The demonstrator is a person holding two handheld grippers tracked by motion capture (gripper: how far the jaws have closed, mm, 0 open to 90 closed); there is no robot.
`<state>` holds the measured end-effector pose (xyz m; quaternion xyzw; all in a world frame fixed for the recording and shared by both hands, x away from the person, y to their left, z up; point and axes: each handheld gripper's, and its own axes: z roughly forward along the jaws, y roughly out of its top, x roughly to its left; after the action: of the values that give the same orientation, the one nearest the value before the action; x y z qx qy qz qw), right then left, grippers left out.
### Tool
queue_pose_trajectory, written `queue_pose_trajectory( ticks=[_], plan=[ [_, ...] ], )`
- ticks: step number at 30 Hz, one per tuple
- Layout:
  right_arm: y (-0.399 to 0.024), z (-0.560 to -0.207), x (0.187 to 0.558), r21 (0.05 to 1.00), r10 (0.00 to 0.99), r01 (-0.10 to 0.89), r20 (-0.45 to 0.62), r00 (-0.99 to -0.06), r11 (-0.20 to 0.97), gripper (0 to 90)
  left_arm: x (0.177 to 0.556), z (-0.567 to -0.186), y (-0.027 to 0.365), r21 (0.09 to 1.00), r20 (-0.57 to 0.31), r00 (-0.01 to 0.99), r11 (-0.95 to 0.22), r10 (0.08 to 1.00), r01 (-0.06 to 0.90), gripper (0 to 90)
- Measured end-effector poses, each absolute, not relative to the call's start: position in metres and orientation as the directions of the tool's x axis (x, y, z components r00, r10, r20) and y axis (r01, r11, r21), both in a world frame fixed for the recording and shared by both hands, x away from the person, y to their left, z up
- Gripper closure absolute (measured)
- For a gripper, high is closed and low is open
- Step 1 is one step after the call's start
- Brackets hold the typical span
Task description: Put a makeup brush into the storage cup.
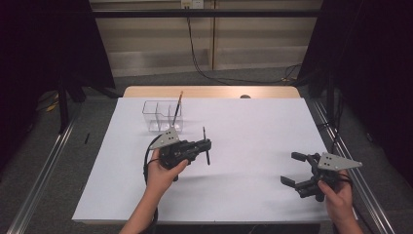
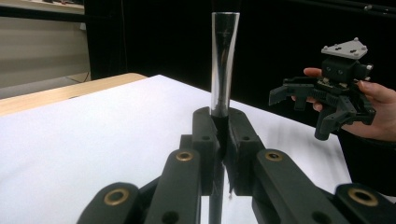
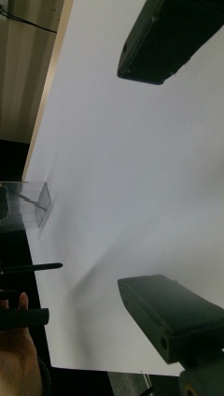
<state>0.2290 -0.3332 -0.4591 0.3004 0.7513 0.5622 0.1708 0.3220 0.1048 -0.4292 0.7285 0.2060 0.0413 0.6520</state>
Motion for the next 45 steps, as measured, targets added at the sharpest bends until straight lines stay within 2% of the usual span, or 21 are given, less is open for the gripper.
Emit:
queue_pose_trajectory(
  ticks=[26,45],
  plan=[
    [-0.334,-0.461,0.23,0.949,0.638,0.249,0.07,-0.767,0.195,1.0,0.33,-0.425,0.121,0.958,-0.225,0.887,-0.076,0.403,0.278,83.6],
    [-0.336,-0.459,0.229,0.951,0.643,0.246,0.07,-0.762,0.188,0.9,0.345,-0.404,0.146,0.955,-0.219,0.858,-0.078,0.465,0.287,83.7]
  ],
)
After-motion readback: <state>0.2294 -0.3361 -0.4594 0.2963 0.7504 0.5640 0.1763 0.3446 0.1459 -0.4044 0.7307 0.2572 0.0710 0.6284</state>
